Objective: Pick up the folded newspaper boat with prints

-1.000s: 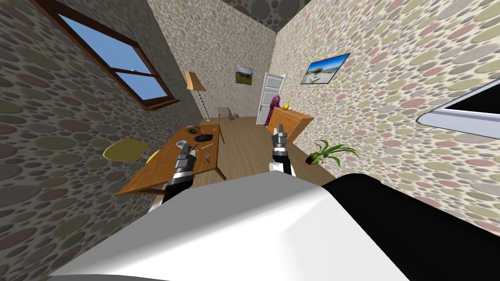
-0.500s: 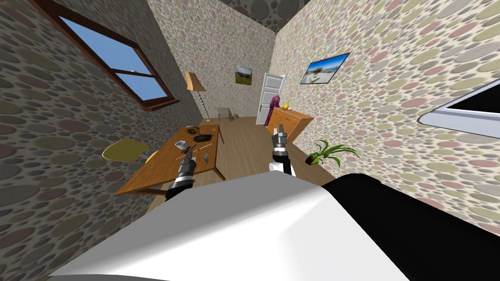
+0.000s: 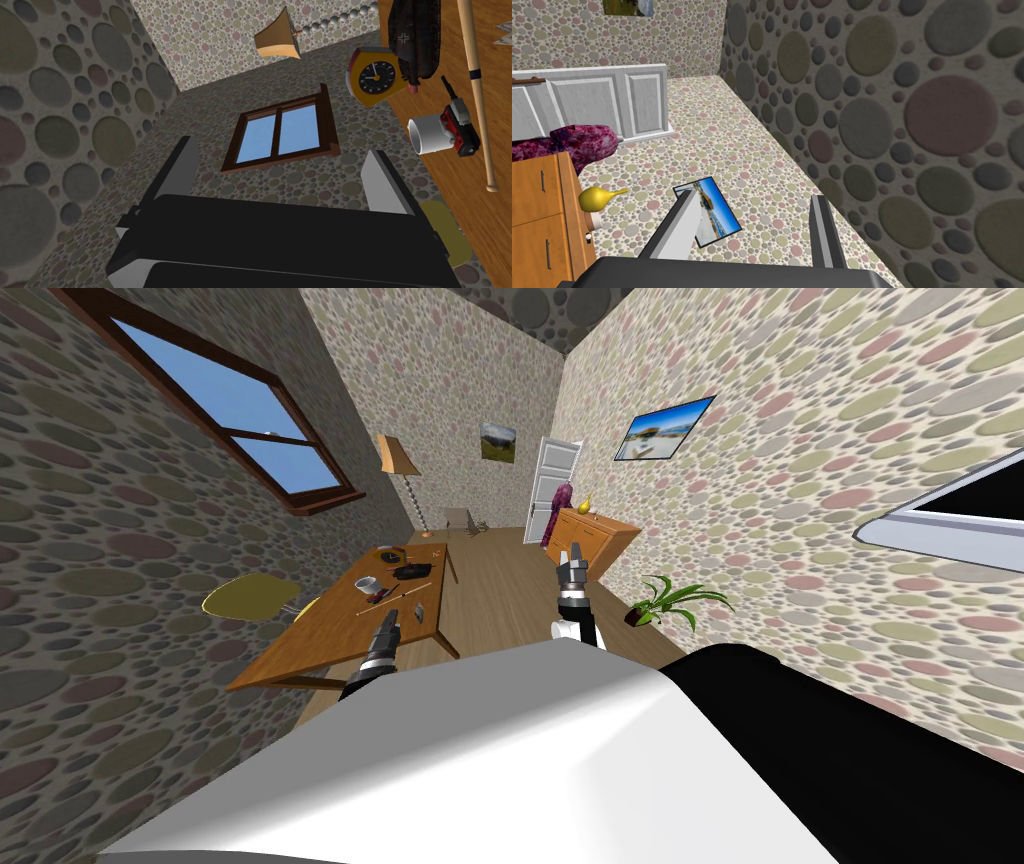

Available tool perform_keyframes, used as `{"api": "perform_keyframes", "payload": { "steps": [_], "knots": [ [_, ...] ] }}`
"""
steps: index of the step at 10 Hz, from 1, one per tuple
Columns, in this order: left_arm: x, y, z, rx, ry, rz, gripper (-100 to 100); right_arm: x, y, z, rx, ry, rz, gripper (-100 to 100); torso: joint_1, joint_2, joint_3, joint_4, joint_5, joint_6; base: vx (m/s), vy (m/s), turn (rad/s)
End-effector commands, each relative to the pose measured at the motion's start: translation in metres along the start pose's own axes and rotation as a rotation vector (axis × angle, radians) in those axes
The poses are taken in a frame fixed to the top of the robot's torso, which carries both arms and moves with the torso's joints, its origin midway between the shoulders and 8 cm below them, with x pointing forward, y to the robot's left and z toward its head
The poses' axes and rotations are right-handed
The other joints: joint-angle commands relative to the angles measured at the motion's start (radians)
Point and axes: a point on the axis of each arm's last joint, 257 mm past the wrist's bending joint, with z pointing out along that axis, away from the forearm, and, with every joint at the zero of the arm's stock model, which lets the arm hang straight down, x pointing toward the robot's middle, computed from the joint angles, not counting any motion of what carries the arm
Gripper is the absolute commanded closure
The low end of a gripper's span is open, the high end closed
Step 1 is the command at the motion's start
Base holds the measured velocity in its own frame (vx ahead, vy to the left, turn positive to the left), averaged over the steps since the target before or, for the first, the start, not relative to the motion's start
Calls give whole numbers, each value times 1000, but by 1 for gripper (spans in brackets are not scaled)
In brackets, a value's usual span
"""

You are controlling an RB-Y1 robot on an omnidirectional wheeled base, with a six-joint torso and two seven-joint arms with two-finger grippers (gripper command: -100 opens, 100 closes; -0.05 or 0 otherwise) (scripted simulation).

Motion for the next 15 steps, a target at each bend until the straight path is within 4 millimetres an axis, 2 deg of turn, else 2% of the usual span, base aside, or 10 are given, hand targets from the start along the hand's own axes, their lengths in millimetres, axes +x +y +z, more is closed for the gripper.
{"api": "perform_keyframes", "payload": {
  "steps": [1, 2, 4, 5, 10, 11, 14, 15],
  "knots": [
    [0, 24, -5, -50, 7, 18, -100, 0, 0, 0, 0, 0, 0, 0, 0, 0, 0, 0, 0, 0, 9, -43, 2],
    [-1, 43, -10, -91, 15, 50, -100, 0, 0, 0, 0, 0, 0, 0, 1, 0, 0, 0, 0, 0, 12, -36, -11],
    [0, 50, -12, -106, 17, 49, -100, 0, 0, 0, 0, 0, 0, 0, 1, 0, 0, 0, 0, 0, 9, -18, -3],
    [0, 67, -17, -143, 26, 83, -100, 0, 0, 0, 0, 0, 0, 0, 2, 0, 0, 0, 0, 0, 11, -21, -18],
    [1, 121, -39, -262, 59, 152, -100, 0, 0, 0, 0, 0, 0, 0, 2, 0, 0, 0, 0, 0, 15, -26, -13],
    [1, 137, -47, -297, 74, 189, -100, 0, 0, 0, 0, 0, 0, 0, 2, 0, 0, 0, 0, 0, 17, -23, -24],
    [1, 157, -57, -342, 93, 225, -100, 0, 0, 0, 0, 0, 0, 0, 2, 0, 0, 0, 0, 0, 11, -20, -17],
    [0, 172, -64, -372, 111, 262, -100, 0, 0, 0, 0, 0, 0, 0, 2, 0, 0, 0, 0, 0, 14, -19, -31]
  ]
}}
